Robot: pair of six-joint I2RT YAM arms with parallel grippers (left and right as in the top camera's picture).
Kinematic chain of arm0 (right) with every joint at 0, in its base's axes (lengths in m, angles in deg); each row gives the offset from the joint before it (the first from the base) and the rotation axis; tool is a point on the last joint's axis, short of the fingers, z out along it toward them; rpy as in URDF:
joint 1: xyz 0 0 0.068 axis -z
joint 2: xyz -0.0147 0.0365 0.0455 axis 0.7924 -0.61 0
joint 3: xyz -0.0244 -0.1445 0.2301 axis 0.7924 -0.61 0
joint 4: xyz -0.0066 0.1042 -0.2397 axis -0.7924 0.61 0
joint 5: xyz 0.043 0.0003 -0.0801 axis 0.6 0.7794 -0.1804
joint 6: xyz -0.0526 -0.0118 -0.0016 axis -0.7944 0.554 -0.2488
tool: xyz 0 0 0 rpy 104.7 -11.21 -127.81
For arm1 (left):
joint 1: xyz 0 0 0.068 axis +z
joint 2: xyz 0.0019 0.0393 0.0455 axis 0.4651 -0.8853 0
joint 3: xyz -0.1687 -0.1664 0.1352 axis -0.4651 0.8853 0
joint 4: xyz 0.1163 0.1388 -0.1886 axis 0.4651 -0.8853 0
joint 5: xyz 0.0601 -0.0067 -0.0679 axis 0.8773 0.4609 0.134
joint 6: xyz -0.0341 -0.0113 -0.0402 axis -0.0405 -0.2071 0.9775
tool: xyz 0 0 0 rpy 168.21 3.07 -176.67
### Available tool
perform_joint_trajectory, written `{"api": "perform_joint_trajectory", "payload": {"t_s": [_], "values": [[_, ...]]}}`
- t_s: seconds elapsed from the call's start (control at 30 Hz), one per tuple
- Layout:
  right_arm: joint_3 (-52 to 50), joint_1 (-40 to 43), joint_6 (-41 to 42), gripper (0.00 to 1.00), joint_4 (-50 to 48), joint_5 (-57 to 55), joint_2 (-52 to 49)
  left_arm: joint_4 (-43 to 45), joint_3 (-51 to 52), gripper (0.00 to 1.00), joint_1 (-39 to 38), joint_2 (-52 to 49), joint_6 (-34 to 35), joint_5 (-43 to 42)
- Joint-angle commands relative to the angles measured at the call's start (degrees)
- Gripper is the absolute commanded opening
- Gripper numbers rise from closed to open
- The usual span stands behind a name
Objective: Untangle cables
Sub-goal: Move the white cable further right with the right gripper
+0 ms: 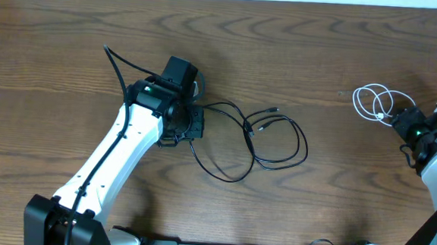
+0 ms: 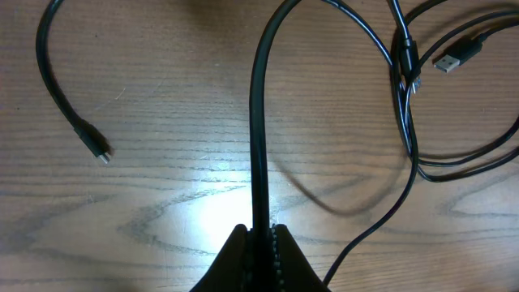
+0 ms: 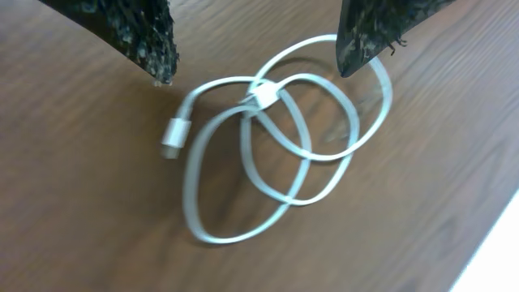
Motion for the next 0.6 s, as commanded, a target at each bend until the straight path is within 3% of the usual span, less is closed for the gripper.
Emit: {"api": "perform_joint_trajectory", "payload": {"t_s": [0.0,0.37,0.5,0.57], "values": [[-0.07,-0.13,3.41,0.57,-2.01,-5.09,-2.34,-0.33,0.24,0.07,0.02,0.33,0.72,0.57],[-0.04,-0.13,4.61,0.54,-12.87,-2.38,-11.45,-0.46,0.24,0.08,0.02,0.33,0.74,0.57],[-0.04,-0.13,4.61,0.4,-15.72,-2.05,-13.2,-0.46,0.24,0.07,0.02,0.33,0.74,0.57],[-0.04,-0.15,4.57,0.27,-15.96,-2.03,-13.38,-0.55,0.24,0.08,0.02,0.33,0.74,0.57]]}}
